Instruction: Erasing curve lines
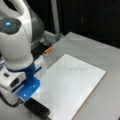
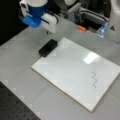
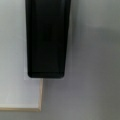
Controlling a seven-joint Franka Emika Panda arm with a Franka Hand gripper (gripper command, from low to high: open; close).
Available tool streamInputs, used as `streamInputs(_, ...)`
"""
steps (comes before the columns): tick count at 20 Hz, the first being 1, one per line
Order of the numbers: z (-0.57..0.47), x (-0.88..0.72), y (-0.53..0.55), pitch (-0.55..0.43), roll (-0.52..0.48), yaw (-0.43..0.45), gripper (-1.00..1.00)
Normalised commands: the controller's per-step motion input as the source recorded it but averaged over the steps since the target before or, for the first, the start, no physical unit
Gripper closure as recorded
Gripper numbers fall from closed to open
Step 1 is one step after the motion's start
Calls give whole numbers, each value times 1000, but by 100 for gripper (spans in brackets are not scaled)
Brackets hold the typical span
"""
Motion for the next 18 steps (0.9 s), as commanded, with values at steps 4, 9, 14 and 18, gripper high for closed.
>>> streamInputs(4, -67, 273, -137, 162, 74, 152, -100)
streamInputs(9, 2, 240, -121, 113, 105, 116, -100)
streamInputs(14, -24, 232, -87, 91, 142, 43, -100)
streamInputs(18, -72, 226, -93, 113, 149, 3, -100)
